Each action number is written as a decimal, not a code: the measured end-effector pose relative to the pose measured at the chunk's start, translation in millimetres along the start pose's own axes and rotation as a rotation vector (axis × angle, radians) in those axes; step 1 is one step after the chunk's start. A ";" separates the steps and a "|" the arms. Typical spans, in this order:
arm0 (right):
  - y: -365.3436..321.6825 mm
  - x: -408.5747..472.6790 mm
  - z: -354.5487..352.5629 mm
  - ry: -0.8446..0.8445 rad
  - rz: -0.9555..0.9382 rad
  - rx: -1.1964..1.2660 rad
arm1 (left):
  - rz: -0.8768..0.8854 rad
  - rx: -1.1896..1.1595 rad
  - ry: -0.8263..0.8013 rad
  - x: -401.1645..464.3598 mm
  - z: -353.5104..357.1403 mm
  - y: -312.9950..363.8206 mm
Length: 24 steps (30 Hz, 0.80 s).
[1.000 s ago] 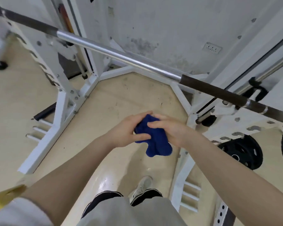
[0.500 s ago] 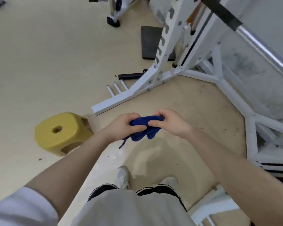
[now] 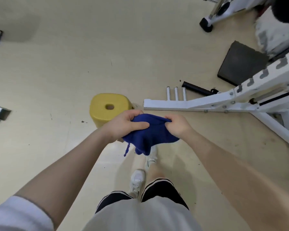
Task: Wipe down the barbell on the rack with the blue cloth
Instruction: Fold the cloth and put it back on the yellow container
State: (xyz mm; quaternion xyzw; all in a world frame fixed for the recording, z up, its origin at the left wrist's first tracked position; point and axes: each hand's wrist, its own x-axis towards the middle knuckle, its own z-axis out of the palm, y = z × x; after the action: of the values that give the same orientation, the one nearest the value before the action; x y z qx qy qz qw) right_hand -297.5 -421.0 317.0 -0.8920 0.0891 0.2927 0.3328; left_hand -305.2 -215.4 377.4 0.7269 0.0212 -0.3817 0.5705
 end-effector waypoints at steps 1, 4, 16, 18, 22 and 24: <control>-0.1 13.6 -0.8 0.006 -0.015 0.004 | -0.015 -0.008 0.037 4.9 -8.9 1.4; 0.2 50.6 -14.5 -0.018 -0.122 -0.004 | -0.128 0.037 0.146 23.0 -40.6 3.9; -59.3 212.6 16.7 -0.290 -0.321 -0.396 | -0.253 0.337 0.345 124.4 -169.3 -109.5; -63.1 249.2 49.1 -0.265 -0.292 -0.499 | -0.286 0.326 0.398 147.3 -186.3 -146.4; -84.1 325.2 109.5 -0.120 -0.290 -0.599 | -0.276 0.326 0.603 188.3 -228.6 -194.9; -97.3 355.9 132.5 -0.040 -0.314 -0.538 | -0.228 0.294 0.744 201.6 -250.0 -208.4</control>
State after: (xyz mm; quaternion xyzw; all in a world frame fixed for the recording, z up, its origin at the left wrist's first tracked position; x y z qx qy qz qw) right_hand -35.1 -248.5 82.3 -0.9449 -0.1371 0.2683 0.1278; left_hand -127.0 -12.9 105.7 0.8820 0.2514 -0.1525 0.3682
